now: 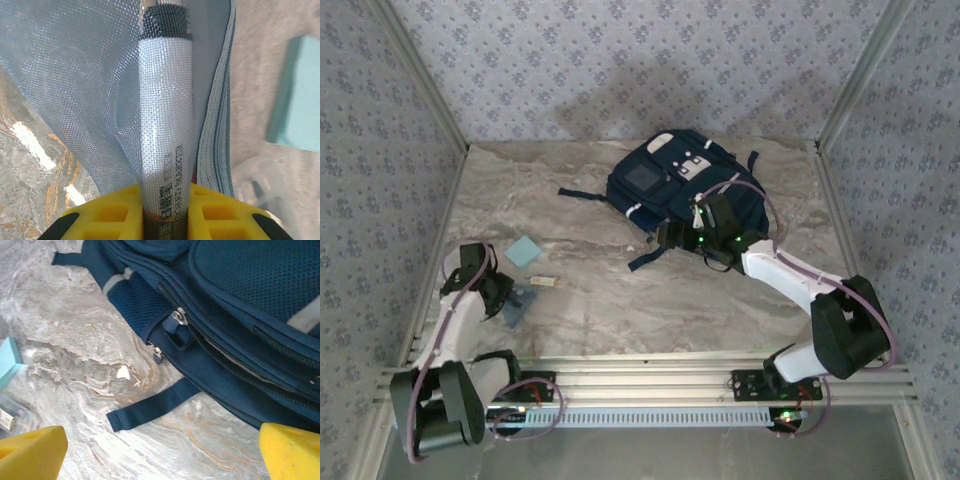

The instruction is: Pack the student bag

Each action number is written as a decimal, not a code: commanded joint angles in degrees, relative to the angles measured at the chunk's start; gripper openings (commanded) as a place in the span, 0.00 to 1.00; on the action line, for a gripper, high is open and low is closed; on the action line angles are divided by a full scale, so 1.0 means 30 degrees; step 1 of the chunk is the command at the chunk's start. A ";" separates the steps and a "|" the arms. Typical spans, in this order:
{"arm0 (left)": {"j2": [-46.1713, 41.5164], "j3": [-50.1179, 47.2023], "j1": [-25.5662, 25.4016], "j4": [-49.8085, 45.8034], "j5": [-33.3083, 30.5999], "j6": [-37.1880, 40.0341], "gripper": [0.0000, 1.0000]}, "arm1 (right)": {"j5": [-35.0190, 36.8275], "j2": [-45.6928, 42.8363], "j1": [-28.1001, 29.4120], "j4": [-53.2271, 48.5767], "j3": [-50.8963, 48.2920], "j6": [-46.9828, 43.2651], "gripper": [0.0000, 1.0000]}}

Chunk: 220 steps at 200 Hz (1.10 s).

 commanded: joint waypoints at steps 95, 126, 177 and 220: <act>0.3542 0.4267 -0.8818 1.0294 -0.2523 -0.9051 0.00 | -0.3174 0.1537 0.2620 0.7289 0.0980 0.0633 1.00; 0.6217 0.5629 -1.0666 1.2802 -0.2489 -1.1027 0.00 | -0.3063 0.2919 0.3914 1.0630 0.0983 -0.0703 1.00; 0.8740 0.6857 -1.2615 1.4387 -0.1382 -1.3224 0.00 | -0.3900 0.6341 0.3954 1.3427 0.2352 0.0555 1.00; 0.9054 0.6871 -1.3343 1.4613 -0.0993 -1.3892 0.00 | -0.4011 0.7984 0.3496 1.4766 0.3071 0.1487 0.90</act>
